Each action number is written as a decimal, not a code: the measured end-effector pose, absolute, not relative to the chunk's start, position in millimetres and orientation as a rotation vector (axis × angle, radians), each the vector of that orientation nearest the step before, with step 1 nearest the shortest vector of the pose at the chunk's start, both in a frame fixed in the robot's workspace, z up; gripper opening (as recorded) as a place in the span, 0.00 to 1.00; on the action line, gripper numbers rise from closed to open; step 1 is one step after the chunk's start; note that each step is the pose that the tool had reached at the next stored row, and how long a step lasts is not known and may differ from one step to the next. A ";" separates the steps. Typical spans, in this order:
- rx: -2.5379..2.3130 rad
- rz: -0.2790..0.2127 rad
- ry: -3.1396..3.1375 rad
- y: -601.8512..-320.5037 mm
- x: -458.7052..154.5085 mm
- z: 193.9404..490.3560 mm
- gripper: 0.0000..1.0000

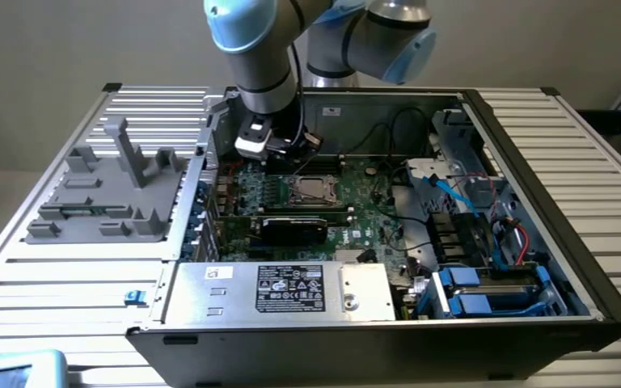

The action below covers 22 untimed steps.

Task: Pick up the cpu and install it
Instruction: 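Install the first cpu locking lever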

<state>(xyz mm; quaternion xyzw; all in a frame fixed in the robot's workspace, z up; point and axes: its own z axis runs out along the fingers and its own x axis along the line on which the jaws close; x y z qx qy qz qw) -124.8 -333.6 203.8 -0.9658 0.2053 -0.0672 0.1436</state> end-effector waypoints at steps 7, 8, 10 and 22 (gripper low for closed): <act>-2.780 -0.215 0.588 -334.2 -124.8 202.7 0.11; -2.780 -0.218 0.587 -334.2 -124.8 202.4 0.11; -2.779 -0.223 0.587 -334.3 -124.8 201.7 0.11; -2.771 -0.234 0.584 -336.1 -124.4 198.9 0.11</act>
